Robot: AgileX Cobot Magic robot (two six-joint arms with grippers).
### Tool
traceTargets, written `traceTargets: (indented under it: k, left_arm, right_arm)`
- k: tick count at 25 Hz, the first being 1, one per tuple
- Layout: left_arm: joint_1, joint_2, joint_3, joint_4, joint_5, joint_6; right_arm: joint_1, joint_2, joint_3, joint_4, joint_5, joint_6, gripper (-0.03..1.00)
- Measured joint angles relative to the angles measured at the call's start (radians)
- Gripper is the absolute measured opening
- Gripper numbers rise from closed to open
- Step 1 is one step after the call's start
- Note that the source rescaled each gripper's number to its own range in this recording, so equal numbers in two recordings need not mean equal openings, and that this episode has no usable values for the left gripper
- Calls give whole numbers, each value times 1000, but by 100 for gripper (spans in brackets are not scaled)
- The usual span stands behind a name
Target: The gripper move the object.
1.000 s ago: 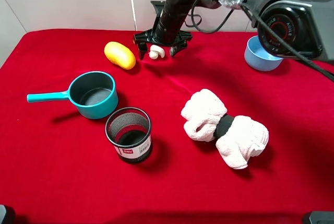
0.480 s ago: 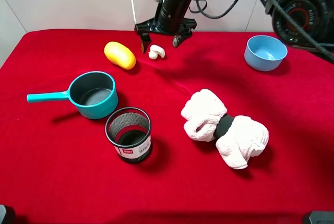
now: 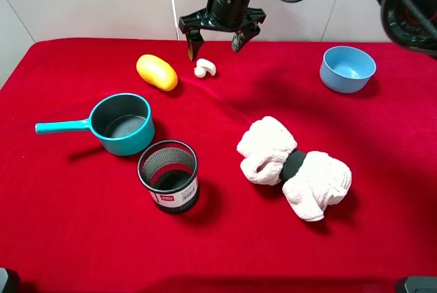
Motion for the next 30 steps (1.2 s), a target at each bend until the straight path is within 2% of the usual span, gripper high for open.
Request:
traceTargets:
  k: [7, 17, 30]
  left_arm:
    - [0, 0, 0, 0, 0, 0]
    - [0, 0, 0, 0, 0, 0]
    - [0, 0, 0, 0, 0, 0]
  right_arm:
    - [0, -31, 0, -1, 75, -36, 100]
    - [0, -132, 25, 5, 78, -59, 100]
    - [0, -356, 288, -6, 78, -59, 100]
